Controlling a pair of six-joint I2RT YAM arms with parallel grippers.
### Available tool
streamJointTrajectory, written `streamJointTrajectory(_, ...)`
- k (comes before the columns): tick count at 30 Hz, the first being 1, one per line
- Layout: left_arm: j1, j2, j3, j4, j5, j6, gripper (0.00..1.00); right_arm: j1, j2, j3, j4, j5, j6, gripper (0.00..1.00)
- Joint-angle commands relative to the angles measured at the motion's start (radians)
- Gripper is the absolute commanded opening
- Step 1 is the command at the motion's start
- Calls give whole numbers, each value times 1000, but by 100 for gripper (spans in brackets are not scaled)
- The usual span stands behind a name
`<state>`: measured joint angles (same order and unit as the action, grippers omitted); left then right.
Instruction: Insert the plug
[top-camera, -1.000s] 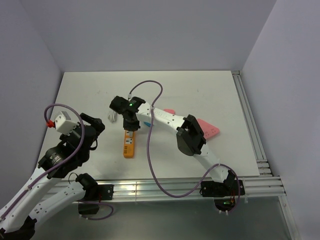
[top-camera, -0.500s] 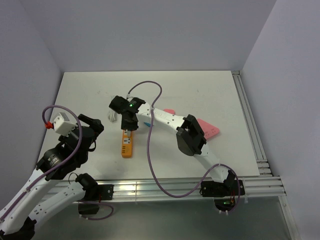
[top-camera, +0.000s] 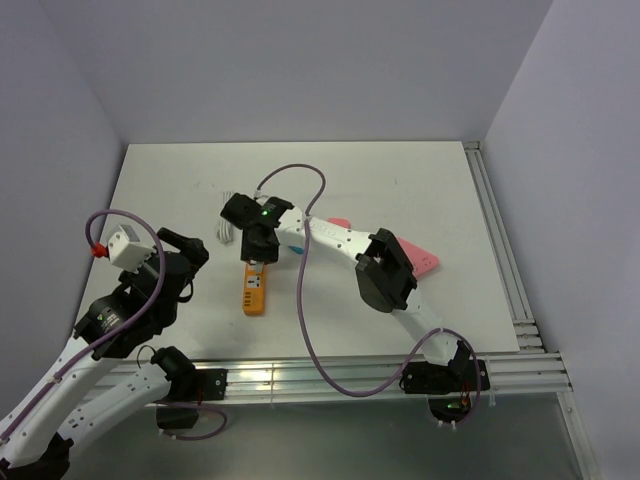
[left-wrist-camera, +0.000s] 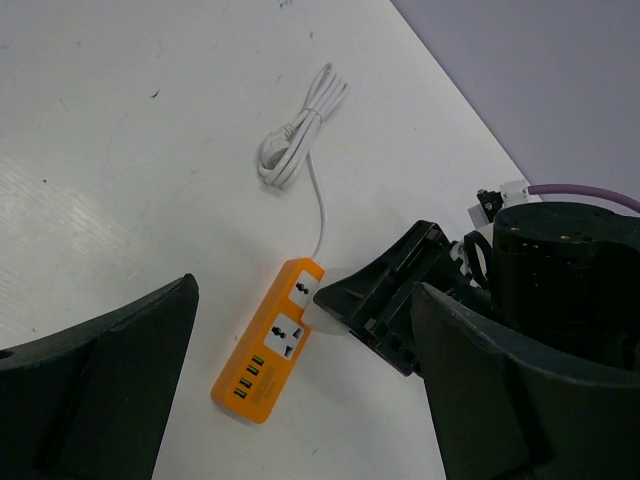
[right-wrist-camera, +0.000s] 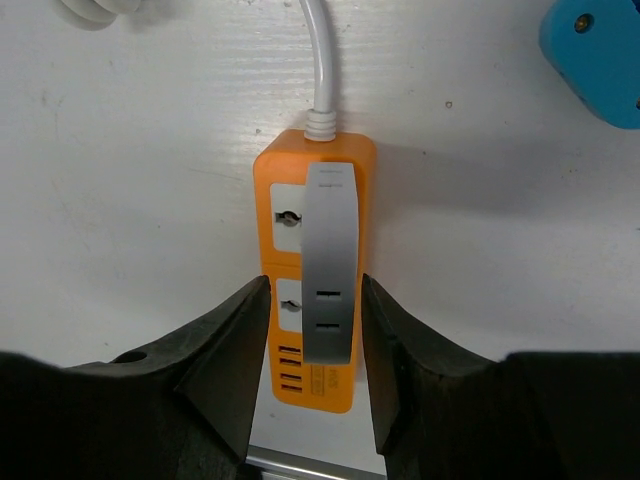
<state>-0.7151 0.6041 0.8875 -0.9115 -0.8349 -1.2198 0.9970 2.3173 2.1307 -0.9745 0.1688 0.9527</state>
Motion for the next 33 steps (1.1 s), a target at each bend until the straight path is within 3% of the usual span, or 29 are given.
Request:
streamJointTrajectory(1, -3, 10, -2, -13, 7, -14, 93, 6, -87, -12, 37, 3, 0, 49)
streamJointTrajectory(33, -3, 2, 1, -53, -3, -49, 93, 28, -52, 47, 79, -45, -9, 47)
